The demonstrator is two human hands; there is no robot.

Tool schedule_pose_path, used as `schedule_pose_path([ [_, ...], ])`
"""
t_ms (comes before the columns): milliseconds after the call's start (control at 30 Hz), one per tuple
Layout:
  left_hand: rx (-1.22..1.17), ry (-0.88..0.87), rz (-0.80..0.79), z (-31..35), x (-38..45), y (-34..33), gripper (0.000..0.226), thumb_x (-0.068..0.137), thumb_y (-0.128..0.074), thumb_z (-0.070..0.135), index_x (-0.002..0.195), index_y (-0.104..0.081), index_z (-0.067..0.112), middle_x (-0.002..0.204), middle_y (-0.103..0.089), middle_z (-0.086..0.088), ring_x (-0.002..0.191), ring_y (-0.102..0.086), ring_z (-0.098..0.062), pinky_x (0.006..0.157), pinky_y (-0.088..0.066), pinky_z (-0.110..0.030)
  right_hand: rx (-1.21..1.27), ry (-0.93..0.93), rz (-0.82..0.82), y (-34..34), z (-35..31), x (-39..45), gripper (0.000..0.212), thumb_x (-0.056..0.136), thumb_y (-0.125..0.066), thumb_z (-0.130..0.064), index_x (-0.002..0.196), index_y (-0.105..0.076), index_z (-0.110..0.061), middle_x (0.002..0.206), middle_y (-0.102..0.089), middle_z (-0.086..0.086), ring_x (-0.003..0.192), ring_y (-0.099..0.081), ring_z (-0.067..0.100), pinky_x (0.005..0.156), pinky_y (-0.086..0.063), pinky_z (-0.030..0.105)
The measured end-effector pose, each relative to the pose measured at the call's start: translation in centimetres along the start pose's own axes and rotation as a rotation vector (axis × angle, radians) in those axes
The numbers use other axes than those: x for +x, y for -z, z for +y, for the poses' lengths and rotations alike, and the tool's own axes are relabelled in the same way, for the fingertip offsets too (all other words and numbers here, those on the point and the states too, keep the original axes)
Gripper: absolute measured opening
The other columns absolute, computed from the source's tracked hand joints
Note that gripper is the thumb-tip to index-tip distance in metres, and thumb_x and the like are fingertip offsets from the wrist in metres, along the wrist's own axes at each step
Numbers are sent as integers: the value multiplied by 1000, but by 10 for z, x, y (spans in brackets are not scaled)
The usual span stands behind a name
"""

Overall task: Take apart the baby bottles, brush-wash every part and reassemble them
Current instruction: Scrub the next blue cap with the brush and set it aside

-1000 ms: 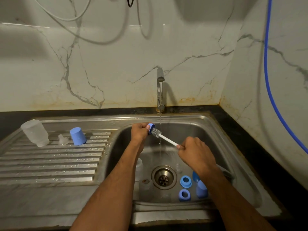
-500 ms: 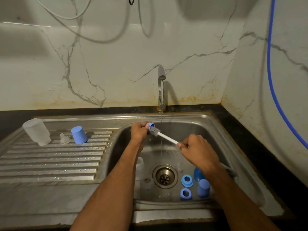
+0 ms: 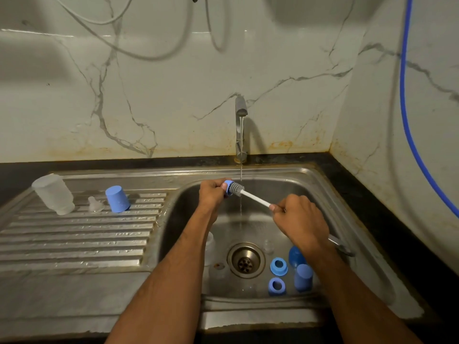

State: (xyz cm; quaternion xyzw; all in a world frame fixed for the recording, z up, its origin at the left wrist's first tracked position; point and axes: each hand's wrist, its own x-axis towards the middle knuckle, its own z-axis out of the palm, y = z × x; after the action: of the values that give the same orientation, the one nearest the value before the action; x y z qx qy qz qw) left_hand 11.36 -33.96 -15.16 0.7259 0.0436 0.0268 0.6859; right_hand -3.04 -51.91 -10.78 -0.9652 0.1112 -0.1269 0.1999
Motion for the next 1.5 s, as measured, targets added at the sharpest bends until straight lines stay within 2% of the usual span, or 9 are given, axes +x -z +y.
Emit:
schedule_pose_path([
  [200,-4,14,62,-5,2,0,23,99,-59,8,118,-71,3,108,-72,-11,99,-69,-21,94,-58,-37,69,-5,-155,-7,5,-1,36,100,-59,-41,71,-51,-22,64,-51,-3,55,-47,9,54,-37,24],
  [367,34,30,10,-2,0,0,23,101,-55,6,116,-71,1,108,-73,-15,98,-70,-21,92,-59,-39,-18,-14,-2,-2,1,3,37,102,-55,-41,70,-50,-24,65,-53,-3,57,-50,10,53,-37,26],
  [567,32,2,69,-3,-3,1,22,99,-58,8,116,-71,4,107,-72,-9,99,-68,-19,94,-58,-36,41,11,-153,-10,4,0,38,99,-60,-44,69,-50,-23,63,-50,-4,54,-46,9,54,-38,27],
  [733,57,16,20,3,-6,-3,23,100,-58,7,117,-72,3,106,-73,-11,98,-70,-19,94,-58,-38,-28,-13,15,2,3,5,39,101,-56,-43,68,-52,-22,63,-53,-3,55,-50,11,50,-35,26],
  [900,27,13,49,-1,-7,1,26,97,-61,5,121,-70,5,112,-71,-11,103,-67,-21,98,-56,-39,19,-37,-136,-9,0,-2,38,100,-58,-41,68,-49,-23,64,-50,-4,55,-46,10,53,-35,26],
  [1167,-407,333,137,-2,-9,16,26,80,-74,-5,105,-70,2,105,-69,-16,102,-68,-30,97,-56,-41,45,-141,-25,-5,11,-4,34,101,-55,-41,77,-59,-18,67,-57,-1,59,-55,10,52,-36,24],
  [1267,-570,402,87,2,-15,14,36,85,-70,-5,120,-62,-3,113,-67,-23,103,-68,-33,91,-58,-40,57,-138,-30,1,12,-6,34,101,-56,-41,76,-58,-18,68,-56,-1,58,-53,10,52,-36,24],
  [1433,-625,479,-5,9,-20,11,14,92,-58,-8,105,-62,-4,118,-62,-25,113,-63,-35,100,-53,-47,146,-39,-68,0,-2,-11,41,101,-57,-42,68,-57,-19,61,-55,-3,54,-52,10,51,-39,26],
  [1500,-650,462,-37,10,-19,11,25,95,-53,-10,118,-63,-6,122,-61,-25,116,-61,-34,98,-55,-44,151,-16,-108,-4,-7,-13,40,102,-56,-41,68,-57,-22,60,-54,-5,53,-50,8,50,-38,22],
])
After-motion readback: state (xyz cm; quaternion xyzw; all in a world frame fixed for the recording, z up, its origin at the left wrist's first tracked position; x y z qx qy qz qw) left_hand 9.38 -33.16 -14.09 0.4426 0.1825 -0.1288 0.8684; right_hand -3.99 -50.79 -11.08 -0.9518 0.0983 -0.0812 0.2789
